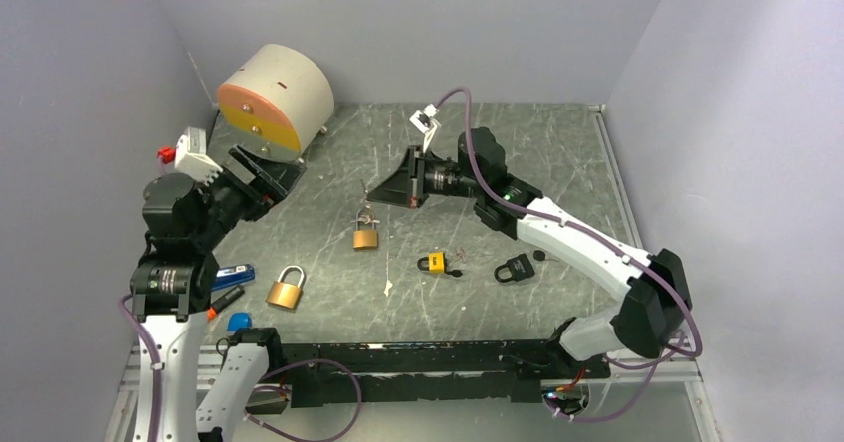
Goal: Unlock with the key
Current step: Pick up the key from the center of the board, then adjust the lock at the center of the board.
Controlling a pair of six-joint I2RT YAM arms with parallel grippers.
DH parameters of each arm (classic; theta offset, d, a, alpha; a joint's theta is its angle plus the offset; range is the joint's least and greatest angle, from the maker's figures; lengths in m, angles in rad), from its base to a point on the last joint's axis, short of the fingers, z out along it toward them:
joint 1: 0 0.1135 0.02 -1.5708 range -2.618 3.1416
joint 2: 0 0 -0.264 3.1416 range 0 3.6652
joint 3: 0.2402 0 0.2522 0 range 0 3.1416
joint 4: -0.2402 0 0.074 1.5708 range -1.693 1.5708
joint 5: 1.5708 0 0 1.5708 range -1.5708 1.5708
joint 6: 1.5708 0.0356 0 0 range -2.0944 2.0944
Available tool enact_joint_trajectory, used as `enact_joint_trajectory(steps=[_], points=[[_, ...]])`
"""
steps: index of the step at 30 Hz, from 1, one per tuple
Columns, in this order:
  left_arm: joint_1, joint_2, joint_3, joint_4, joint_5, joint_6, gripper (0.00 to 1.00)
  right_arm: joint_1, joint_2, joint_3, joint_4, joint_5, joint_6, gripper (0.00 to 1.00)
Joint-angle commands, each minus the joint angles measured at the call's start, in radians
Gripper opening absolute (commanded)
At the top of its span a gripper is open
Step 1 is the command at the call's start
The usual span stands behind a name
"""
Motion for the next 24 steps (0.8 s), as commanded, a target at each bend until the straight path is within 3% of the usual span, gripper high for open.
enact_joint_trajectory(steps=[1,4,13,21,24], points=[[0.001,0.083,0.008,-0.552,-0.403,0.120,0.94,-0.020,-0.090,-0.076,-0.184,0.112,-0.122,0.00],[0.001,0.149,-0.064,-0.609,-0.422,0.069,0.94,-0.029,-0.121,-0.128,-0.243,0.136,-0.160,0.00],[0.001,0.263,-0.327,-0.481,-0.490,-0.078,0.93,-0.072,-0.162,-0.226,-0.274,0.154,-0.226,0.00],[0.001,0.412,-0.426,-0.284,-0.476,-0.178,0.59,-0.108,-0.213,-0.349,-0.217,0.108,-0.247,0.00],[0.001,0.474,-0.422,-0.228,-0.506,-0.222,0.51,-0.110,-0.226,-0.370,-0.211,0.093,-0.268,0.00]])
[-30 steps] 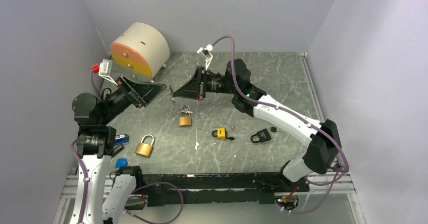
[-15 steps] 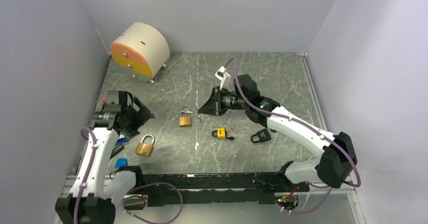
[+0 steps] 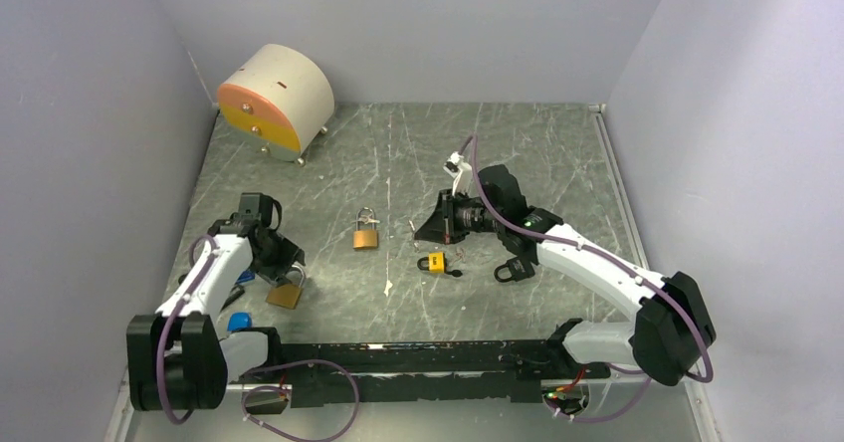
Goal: Unlock with the key
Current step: Adjust the lock at the center of the board.
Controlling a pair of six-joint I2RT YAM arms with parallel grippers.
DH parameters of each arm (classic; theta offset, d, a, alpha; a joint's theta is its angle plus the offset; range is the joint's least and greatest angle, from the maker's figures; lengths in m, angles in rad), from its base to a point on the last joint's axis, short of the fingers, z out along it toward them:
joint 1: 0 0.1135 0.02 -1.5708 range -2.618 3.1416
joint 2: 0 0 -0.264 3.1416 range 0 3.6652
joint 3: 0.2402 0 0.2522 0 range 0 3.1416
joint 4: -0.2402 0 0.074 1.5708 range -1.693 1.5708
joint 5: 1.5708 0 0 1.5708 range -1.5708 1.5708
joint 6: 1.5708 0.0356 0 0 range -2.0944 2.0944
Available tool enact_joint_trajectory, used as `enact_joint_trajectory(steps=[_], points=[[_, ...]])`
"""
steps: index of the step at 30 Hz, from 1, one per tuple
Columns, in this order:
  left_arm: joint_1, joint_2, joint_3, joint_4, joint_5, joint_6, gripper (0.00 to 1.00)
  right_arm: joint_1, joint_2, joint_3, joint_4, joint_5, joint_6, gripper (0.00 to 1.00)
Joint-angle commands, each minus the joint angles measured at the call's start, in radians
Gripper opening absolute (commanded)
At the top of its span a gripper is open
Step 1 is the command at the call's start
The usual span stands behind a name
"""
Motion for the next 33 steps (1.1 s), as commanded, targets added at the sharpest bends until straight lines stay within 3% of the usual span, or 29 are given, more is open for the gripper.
enact_joint_trajectory(steps=[1,11,14,20,25,33], points=[[0.001,0.072,0.009,0.144,-0.058,-0.087,0.49,-0.002,-0.048,-0.018,0.067,-0.047,-0.053,0.00],[-0.036,0.258,0.033,0.210,-0.097,-0.127,0.50,-0.003,-0.087,-0.062,0.178,-0.111,-0.099,0.00],[-0.038,0.283,0.033,0.236,-0.083,-0.149,0.41,-0.003,-0.086,-0.064,0.220,-0.125,-0.101,0.00],[-0.044,0.336,0.091,0.292,-0.051,-0.088,0.04,-0.003,-0.060,-0.038,0.245,-0.118,-0.121,0.00],[-0.067,0.353,0.146,0.295,0.013,0.006,0.03,-0.006,-0.036,-0.021,0.227,-0.089,-0.117,0.00],[-0.125,0.208,0.096,0.422,0.168,0.072,0.03,-0.020,-0.062,-0.013,0.168,-0.031,-0.148,0.00]])
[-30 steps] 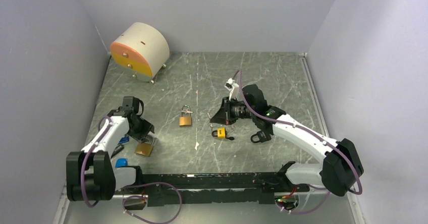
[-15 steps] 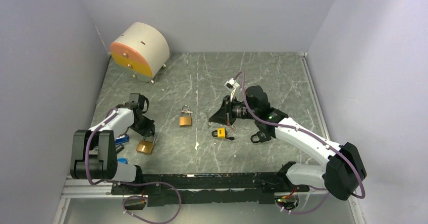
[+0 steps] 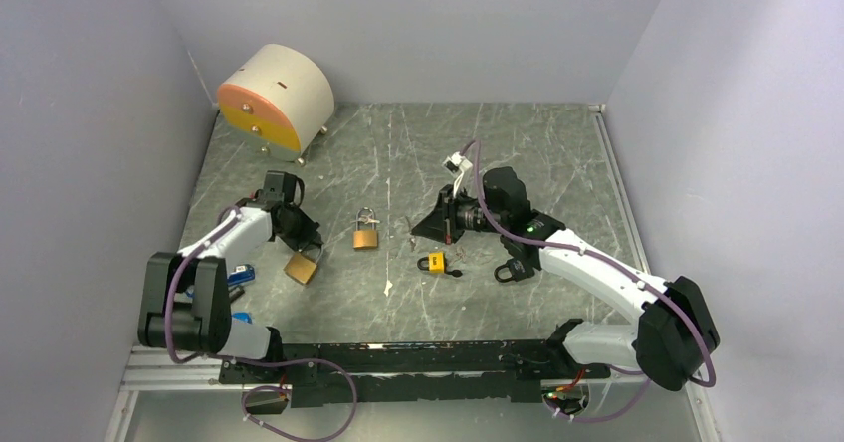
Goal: Unlock with the key
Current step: Adjust the lock at the center of the board.
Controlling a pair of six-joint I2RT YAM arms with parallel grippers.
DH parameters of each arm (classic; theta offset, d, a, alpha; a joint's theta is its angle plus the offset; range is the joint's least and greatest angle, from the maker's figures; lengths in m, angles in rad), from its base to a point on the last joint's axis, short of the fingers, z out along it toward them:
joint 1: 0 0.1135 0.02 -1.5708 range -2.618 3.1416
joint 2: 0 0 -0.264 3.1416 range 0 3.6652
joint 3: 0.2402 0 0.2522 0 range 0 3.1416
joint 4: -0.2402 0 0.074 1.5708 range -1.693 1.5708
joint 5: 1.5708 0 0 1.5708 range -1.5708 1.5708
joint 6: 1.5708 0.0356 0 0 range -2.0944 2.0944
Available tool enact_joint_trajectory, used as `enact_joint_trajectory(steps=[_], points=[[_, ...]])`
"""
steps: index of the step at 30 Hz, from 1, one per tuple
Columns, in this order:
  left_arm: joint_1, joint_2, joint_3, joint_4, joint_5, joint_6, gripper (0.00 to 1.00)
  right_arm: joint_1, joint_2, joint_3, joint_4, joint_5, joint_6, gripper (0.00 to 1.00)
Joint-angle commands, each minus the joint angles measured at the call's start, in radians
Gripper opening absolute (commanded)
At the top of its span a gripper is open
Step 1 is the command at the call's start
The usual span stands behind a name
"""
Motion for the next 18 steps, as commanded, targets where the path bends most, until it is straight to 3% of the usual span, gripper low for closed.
enact_joint_trajectory(steps=[1,6,18], points=[[-0.018,-0.130,-0.028,0.133,0.128,0.043,0.03,-0.016,-0.026,0.044,0.001,0.033,-0.033,0.00],[-0.018,-0.263,-0.089,0.192,0.179,0.049,0.03,-0.025,-0.038,0.038,-0.008,0.037,-0.031,0.00],[-0.018,-0.506,-0.165,-0.017,0.055,0.010,0.02,-0.029,-0.028,0.017,0.020,0.027,0.002,0.00]])
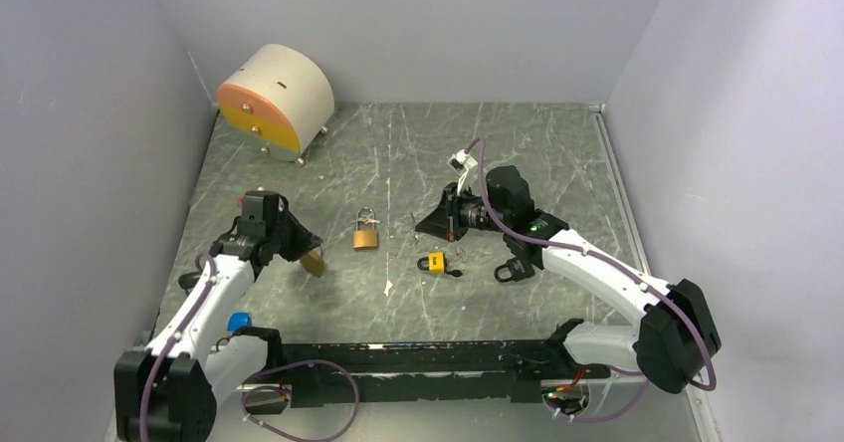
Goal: Unlock with the key
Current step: Adjust the lock at the center of the board.
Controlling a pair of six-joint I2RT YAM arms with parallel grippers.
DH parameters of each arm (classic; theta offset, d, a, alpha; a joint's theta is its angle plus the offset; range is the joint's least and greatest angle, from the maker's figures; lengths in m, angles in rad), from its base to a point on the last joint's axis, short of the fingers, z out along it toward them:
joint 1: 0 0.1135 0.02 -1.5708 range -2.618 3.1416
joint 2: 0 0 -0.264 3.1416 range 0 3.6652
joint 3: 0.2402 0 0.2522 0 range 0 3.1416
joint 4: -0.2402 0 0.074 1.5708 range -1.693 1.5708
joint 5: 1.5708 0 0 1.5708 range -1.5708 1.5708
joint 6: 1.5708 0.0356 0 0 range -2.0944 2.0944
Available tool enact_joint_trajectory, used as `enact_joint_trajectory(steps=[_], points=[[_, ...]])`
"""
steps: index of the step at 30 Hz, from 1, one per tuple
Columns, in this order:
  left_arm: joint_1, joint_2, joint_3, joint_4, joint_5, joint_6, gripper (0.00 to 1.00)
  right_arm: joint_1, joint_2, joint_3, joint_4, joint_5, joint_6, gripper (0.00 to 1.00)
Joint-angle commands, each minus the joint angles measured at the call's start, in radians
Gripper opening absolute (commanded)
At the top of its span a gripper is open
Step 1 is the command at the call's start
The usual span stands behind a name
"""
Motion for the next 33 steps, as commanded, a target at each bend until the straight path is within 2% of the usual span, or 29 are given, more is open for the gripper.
enact_joint_trajectory(steps=[1,6,12,17,19,22,27,33], points=[[-0.001,-0.123,-0.026,-0.098,-0.052,-0.026,0.02,-0.004,-0.013,0.015,0.048,-0.003,0.006,0.00],[-0.001,-0.244,-0.100,-0.146,-0.035,-0.077,0.03,-0.005,0.009,0.008,0.092,-0.067,0.010,0.00],[-0.001,-0.348,-0.146,-0.217,-0.057,-0.116,0.03,-0.003,0.030,0.006,0.104,-0.074,0.020,0.00],[-0.001,-0.415,-0.139,-0.300,-0.118,-0.142,0.09,-0.004,0.033,0.003,0.109,-0.076,0.025,0.00],[-0.001,-0.441,-0.147,-0.276,-0.102,-0.137,0.03,-0.004,0.037,0.002,0.113,-0.078,0.028,0.00],[-0.001,-0.446,-0.151,-0.173,-0.032,-0.115,0.03,-0.005,0.042,0.006,0.115,-0.081,0.030,0.00],[-0.001,-0.359,-0.086,-0.022,0.097,-0.033,0.02,-0.004,0.045,0.011,0.112,-0.082,0.030,0.00],[-0.001,-0.268,-0.039,0.044,0.177,0.041,0.03,-0.004,0.044,0.008,0.112,-0.075,0.032,0.00]])
